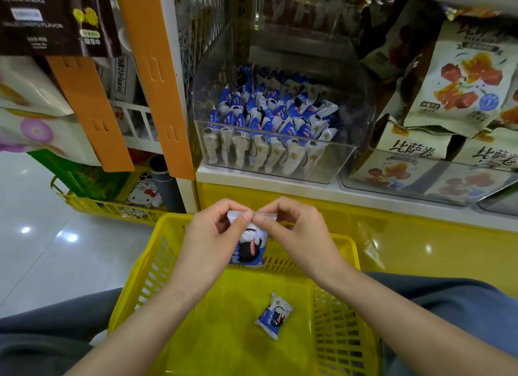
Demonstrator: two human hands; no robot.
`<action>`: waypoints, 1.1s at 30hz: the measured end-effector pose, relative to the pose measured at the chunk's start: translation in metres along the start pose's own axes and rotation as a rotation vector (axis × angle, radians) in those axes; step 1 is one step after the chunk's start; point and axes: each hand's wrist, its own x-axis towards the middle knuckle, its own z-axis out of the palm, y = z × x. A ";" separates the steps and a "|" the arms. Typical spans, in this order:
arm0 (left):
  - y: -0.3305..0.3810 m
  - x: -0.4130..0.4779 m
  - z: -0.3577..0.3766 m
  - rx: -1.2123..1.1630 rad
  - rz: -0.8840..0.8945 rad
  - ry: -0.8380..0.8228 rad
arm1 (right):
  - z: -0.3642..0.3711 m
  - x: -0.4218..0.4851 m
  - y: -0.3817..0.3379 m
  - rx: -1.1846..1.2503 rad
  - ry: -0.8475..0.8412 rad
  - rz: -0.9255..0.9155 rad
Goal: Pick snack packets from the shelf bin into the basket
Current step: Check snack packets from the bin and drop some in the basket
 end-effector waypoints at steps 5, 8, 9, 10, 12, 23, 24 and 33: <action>-0.005 0.005 0.002 -0.104 -0.114 -0.004 | -0.001 0.000 0.000 -0.200 0.037 -0.102; -0.009 0.009 0.003 -0.093 -0.157 -0.018 | 0.002 -0.001 0.003 -0.203 0.049 -0.097; -0.010 0.010 0.004 -0.051 -0.137 -0.007 | 0.002 -0.001 0.003 -0.172 0.063 -0.073; -0.010 0.010 0.004 0.007 -0.099 0.021 | 0.002 0.000 0.004 -0.137 0.088 -0.041; -0.009 0.008 0.003 0.161 0.008 0.096 | 0.000 0.002 0.004 -0.062 0.166 0.034; 0.002 0.014 -0.007 -0.391 -0.438 -0.096 | 0.003 -0.006 0.000 -0.340 0.096 -0.373; 0.001 0.013 -0.008 -0.409 -0.408 -0.095 | 0.003 -0.007 0.001 -0.391 0.084 -0.415; 0.004 0.012 -0.006 -0.338 -0.314 0.020 | 0.002 -0.004 -0.014 0.127 0.100 0.062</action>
